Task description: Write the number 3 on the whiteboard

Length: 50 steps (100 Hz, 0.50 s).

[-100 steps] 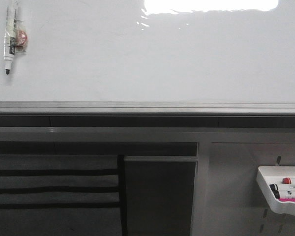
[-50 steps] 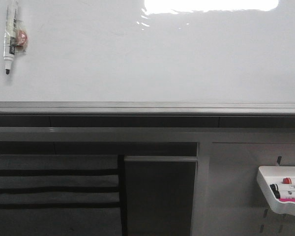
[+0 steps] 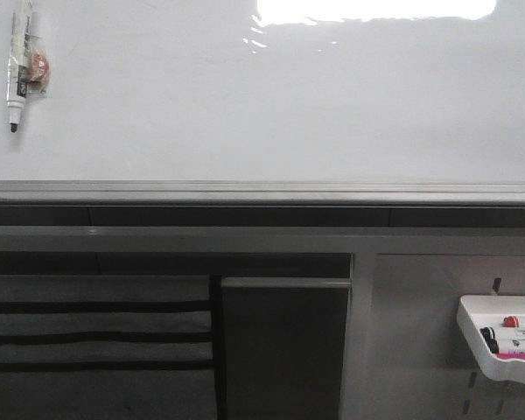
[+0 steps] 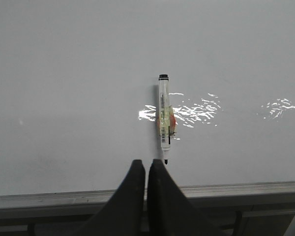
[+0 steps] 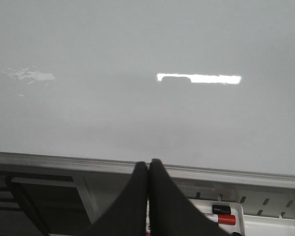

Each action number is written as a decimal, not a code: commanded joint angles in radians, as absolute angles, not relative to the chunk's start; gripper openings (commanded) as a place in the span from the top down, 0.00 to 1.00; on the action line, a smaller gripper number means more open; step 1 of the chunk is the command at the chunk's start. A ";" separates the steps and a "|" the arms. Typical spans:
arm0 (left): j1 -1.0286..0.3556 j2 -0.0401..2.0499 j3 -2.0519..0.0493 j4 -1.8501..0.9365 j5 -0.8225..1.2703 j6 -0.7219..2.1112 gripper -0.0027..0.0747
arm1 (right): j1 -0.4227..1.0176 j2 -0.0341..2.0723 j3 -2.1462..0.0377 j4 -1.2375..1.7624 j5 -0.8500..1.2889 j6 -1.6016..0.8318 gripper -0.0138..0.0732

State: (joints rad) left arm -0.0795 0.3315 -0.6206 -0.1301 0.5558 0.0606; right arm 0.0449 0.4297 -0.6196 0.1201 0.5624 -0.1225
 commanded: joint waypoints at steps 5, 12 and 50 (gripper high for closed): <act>-0.078 0.359 -0.639 -0.135 0.493 0.057 0.99 | 0.037 0.455 -0.656 0.122 0.497 -0.136 0.92; -0.078 0.359 -0.634 -0.129 0.493 0.057 0.99 | 0.037 0.455 -0.656 0.122 0.497 -0.136 0.92; -0.082 0.374 -0.632 -0.092 0.441 0.133 0.37 | 0.037 0.455 -0.656 0.122 0.470 -0.136 0.38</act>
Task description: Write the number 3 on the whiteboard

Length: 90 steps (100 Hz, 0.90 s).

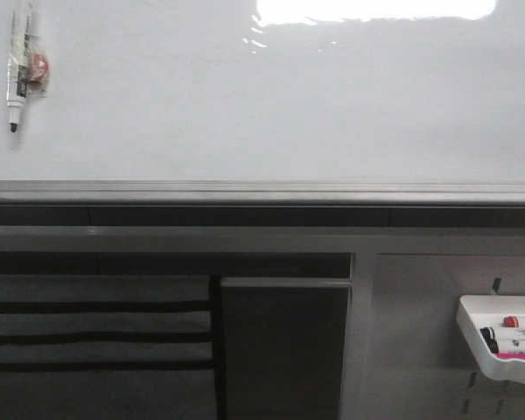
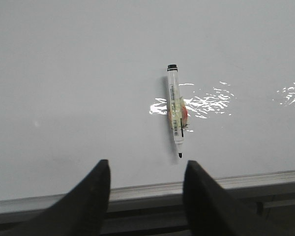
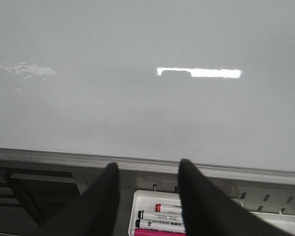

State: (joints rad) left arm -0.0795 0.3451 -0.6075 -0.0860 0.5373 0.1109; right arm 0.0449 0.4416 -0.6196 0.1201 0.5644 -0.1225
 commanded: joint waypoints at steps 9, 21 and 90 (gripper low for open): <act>-0.116 0.410 -0.632 -0.118 0.441 0.133 0.38 | 0.037 0.457 -0.656 0.140 0.455 -0.136 0.38; -0.183 0.502 -0.636 -0.114 0.431 0.159 0.38 | 0.040 0.475 -0.658 0.174 0.466 -0.153 0.38; -0.237 1.220 -0.717 -0.158 -0.038 0.159 0.38 | 0.040 0.684 -0.786 0.719 0.817 -0.660 0.38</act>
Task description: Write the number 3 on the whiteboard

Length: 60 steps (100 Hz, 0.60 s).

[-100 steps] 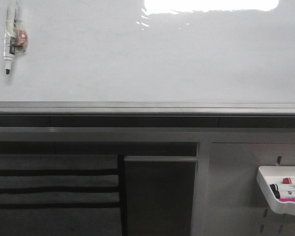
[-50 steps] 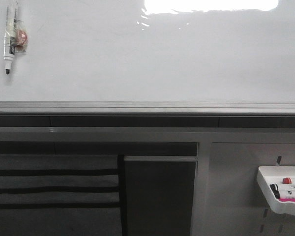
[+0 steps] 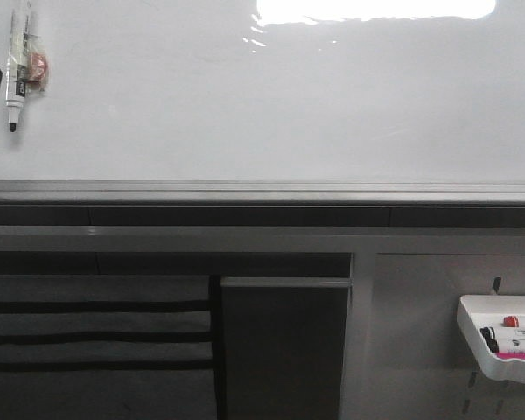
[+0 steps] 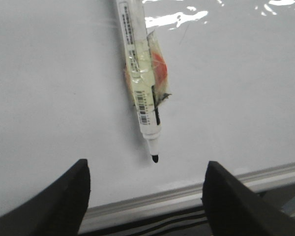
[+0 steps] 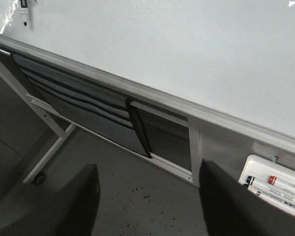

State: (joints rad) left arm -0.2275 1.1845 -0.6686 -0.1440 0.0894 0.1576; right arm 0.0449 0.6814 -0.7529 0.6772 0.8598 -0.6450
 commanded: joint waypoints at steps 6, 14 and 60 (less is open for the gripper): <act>-0.237 1.260 -0.736 -0.158 -0.055 0.159 0.38 | 0.040 0.684 -0.786 0.719 0.820 -0.660 0.38; -0.237 1.312 -0.774 -0.158 -0.072 0.159 0.38 | 0.040 0.684 -0.786 0.719 0.821 -0.660 0.38; -0.237 1.427 -0.854 -0.156 -0.097 0.159 0.63 | 0.040 0.684 -0.786 0.719 0.829 -0.660 0.38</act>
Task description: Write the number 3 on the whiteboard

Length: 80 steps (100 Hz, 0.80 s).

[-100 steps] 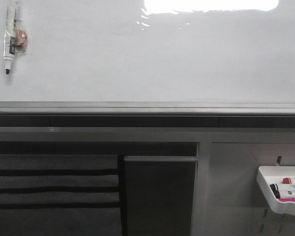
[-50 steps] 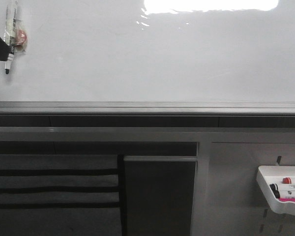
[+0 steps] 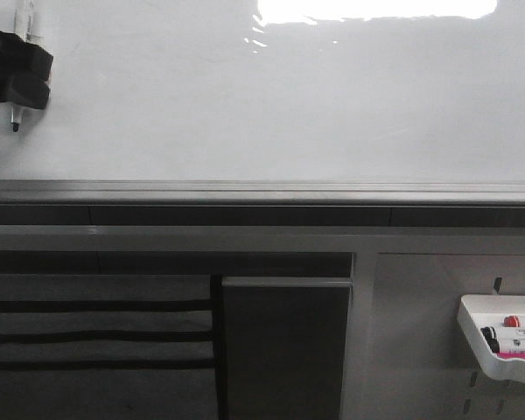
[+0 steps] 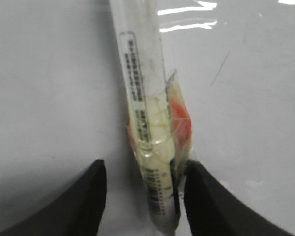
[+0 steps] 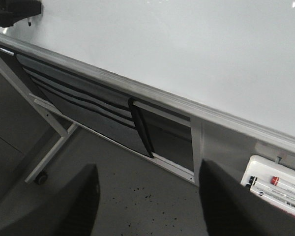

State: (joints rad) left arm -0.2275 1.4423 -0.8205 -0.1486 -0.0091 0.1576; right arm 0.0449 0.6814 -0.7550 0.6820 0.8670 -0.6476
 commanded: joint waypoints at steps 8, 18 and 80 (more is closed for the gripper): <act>-0.237 1.427 -0.854 -0.156 -0.099 0.159 0.70 | 0.040 0.684 -0.786 0.719 0.829 -0.660 0.38; -0.239 1.427 -0.854 -0.156 -0.095 0.159 0.78 | 0.040 0.684 -0.786 0.719 0.829 -0.660 0.38; -0.290 1.084 -0.923 -0.162 0.550 0.314 0.99 | 0.040 0.718 -0.829 0.719 0.875 -0.660 0.38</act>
State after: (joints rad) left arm -0.2573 1.1431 -0.8528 -0.1486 0.4441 0.2448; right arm 0.0449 0.6910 -0.7714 0.6820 0.8832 -0.6476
